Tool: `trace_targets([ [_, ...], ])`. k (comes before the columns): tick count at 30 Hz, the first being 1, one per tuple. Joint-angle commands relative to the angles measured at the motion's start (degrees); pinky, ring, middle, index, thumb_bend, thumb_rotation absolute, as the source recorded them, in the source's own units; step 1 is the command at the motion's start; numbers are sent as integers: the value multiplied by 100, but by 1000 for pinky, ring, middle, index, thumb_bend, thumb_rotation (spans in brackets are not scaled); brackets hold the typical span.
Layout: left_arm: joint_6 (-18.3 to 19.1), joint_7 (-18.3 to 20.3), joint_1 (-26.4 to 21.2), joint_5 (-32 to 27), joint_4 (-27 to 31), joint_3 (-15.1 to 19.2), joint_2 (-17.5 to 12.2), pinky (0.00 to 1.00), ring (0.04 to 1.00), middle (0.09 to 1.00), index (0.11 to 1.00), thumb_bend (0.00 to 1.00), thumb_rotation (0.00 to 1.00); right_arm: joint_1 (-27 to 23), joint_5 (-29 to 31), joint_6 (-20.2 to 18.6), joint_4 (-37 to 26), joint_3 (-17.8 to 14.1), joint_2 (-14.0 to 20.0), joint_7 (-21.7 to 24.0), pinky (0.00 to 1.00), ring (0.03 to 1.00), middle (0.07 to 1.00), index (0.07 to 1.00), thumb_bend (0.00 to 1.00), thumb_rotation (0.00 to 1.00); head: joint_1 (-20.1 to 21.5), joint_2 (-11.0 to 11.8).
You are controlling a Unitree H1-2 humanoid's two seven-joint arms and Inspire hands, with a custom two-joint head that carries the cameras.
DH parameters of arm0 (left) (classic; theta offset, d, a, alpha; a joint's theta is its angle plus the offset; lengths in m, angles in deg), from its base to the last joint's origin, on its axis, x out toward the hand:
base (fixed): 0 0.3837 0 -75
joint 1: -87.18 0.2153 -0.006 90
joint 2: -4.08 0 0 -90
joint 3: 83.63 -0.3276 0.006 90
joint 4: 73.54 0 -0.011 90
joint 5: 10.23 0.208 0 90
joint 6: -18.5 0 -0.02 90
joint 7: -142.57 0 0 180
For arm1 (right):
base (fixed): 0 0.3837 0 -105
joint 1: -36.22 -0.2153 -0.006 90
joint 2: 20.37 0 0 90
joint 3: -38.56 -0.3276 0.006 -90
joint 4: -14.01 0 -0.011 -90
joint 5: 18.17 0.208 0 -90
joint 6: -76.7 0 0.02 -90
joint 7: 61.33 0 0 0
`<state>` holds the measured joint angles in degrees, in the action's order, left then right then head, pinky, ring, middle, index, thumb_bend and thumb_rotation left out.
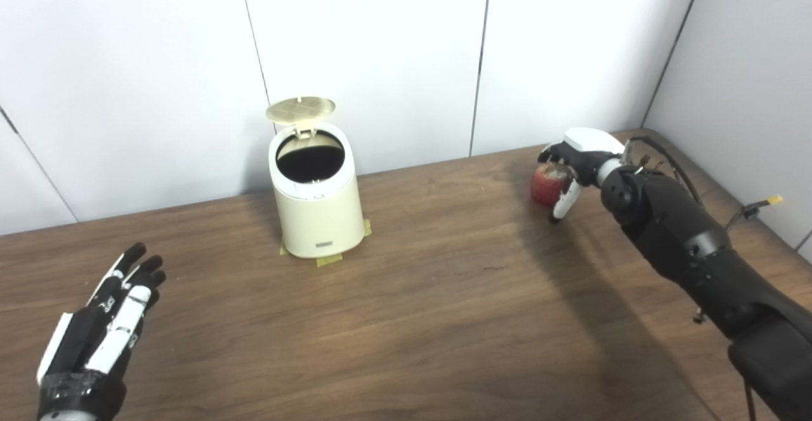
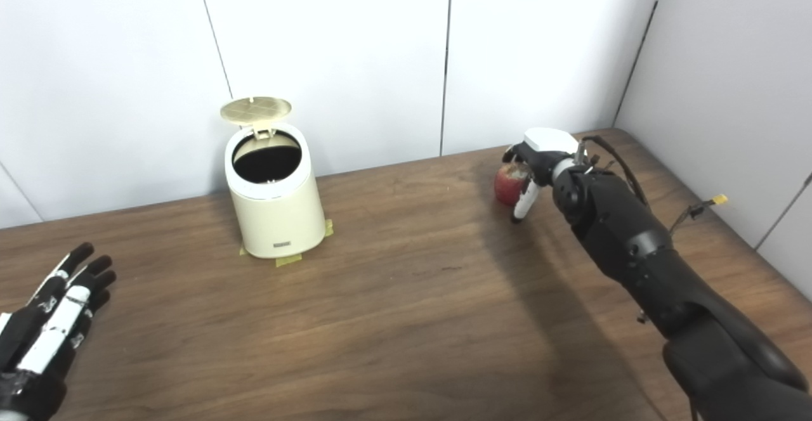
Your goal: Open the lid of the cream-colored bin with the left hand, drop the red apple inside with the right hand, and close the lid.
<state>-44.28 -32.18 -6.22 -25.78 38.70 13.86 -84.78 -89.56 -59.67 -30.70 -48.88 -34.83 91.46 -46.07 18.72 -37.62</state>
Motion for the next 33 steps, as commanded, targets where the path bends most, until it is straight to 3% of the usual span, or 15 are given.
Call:
trace_targets([
  [1, -32, -47, -142, -64, 176, -5, -110, 999, 943, 932, 976, 283, 442, -341, 99, 126, -21, -163, 142, -171, 679, 794, 818, 801, 874, 94, -1, -5],
  [19, -31, -196, -150, -127, 171, -160, -274, 998, 949, 940, 984, 257, 375, -257, 537, 267, 101, -331, 57, -288, 591, 652, 731, 757, 830, 0, -11, -56],
  [26, -32, -309, -139, -142, 193, -206, -292, 979, 936, 930, 968, 281, 401, -206, 533, 347, 53, -313, 85, -333, 576, 606, 657, 666, 772, 0, -34, -99],
  [27, -32, -354, -131, -133, 218, -234, -308, 974, 933, 930, 965, 282, 403, -189, 535, 360, 26, -321, 87, -350, 565, 592, 639, 582, 646, 59, -37, -104],
  [28, -32, -353, -131, -177, 230, -225, -306, 968, 932, 931, 962, 286, 406, -174, 524, 390, 21, -323, 89, -394, 537, 563, 555, 525, 576, 24, -37, -104],
  [30, -32, -386, -132, -233, 236, -221, -316, 985, 938, 937, 965, 278, 378, -146, 486, 397, -7, -322, 91, -473, 512, 480, 519, 489, 534, 6, -42, -117],
  [33, -34, -438, -131, -238, 243, -255, -367, 976, 929, 928, 953, 294, 395, -115, 465, 355, -47, -327, 88, -525, 489, 460, 510, 470, 521, 0, -40, -119],
])
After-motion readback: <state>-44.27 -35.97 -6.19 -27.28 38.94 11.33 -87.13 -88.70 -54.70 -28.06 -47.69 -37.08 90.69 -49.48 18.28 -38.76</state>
